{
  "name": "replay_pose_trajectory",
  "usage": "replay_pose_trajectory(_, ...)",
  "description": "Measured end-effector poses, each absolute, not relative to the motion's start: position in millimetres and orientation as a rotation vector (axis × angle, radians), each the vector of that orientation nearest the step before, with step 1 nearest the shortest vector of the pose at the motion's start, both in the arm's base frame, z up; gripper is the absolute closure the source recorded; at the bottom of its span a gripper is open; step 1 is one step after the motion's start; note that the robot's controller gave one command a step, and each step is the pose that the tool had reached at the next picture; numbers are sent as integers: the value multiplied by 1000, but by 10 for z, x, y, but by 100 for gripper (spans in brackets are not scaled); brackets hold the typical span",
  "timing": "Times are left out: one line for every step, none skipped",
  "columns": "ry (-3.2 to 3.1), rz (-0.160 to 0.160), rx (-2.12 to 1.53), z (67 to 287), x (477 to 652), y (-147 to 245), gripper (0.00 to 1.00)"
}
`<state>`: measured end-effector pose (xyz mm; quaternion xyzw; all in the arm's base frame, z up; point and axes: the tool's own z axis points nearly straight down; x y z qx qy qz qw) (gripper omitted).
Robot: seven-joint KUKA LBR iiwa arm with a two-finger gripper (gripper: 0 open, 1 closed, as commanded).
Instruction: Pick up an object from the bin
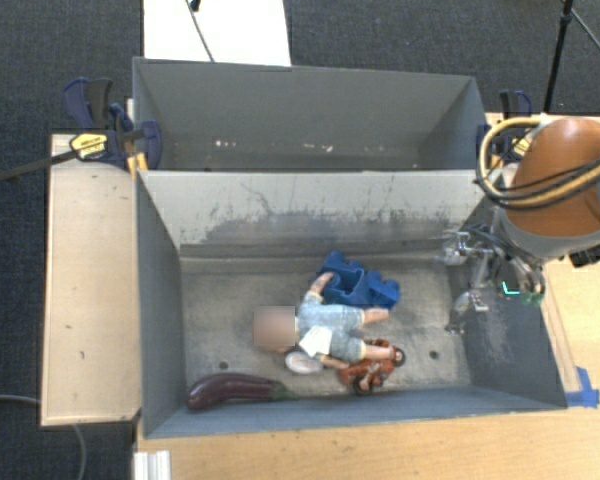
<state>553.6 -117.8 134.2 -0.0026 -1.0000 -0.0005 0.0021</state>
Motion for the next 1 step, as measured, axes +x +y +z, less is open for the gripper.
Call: replay_pose_trajectory(-3144,0,-4,1375,5556,-1176,0)
